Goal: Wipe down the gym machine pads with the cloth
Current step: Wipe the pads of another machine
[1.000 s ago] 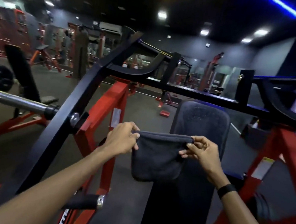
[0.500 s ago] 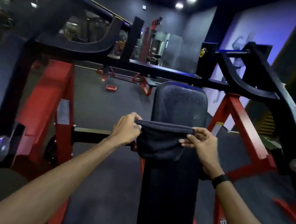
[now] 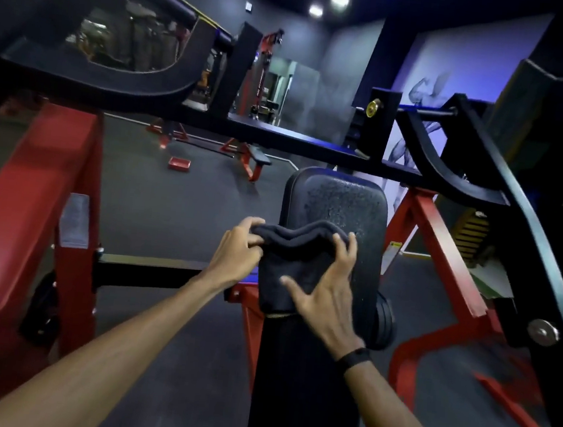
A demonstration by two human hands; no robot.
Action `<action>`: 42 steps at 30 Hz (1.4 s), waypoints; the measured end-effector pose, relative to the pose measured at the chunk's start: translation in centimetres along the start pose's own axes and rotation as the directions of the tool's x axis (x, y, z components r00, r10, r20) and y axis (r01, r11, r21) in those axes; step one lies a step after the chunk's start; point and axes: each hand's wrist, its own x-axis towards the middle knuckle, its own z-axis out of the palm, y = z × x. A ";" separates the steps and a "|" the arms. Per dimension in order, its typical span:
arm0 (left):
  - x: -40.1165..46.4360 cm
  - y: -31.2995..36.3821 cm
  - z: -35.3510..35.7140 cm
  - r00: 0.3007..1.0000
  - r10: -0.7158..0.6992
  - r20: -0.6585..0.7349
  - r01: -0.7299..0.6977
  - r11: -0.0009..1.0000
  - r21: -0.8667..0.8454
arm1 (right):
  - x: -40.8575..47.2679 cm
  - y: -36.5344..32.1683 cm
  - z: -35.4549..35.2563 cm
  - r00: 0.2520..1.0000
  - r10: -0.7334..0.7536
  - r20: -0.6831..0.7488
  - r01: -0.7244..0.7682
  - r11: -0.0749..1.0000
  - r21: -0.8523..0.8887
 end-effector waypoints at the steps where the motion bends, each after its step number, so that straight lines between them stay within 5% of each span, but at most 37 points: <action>1: 0.0 -0.1 0.3 1.000 -0.010 0.018 0.010 1.000 -0.009 | 0.0 -0.1 1.3 1.000 0.003 0.015 -0.002 0.999 -0.040; 6: 1.2 -2.2 1.4 0.999 0.026 0.034 -0.023 0.996 -0.083 | 1.0 1.7 8.4 0.994 0.045 0.099 -0.003 0.921 -0.389; 9: 2.1 -3.6 1.2 0.998 0.065 -0.009 -0.066 0.989 -0.135 | 2.1 2.5 10.3 0.998 0.054 0.016 -0.040 0.888 -0.459; 24: 9.9 -1.8 6.1 0.799 0.295 -0.524 -0.453 0.869 -0.201 | 16.9 0.9 8.8 0.997 -0.073 -0.022 0.054 0.877 -0.477; 35: 10.9 0.3 6.3 0.815 0.326 -0.479 -0.406 0.911 -0.070 | 23.8 2.1 5.9 0.994 0.068 0.087 -0.026 0.909 -0.415; 42: 11.1 0.9 5.7 0.830 0.355 -0.431 -0.393 0.919 0.001 | 25.7 5.6 2.6 0.962 0.273 0.008 -0.263 0.933 -0.247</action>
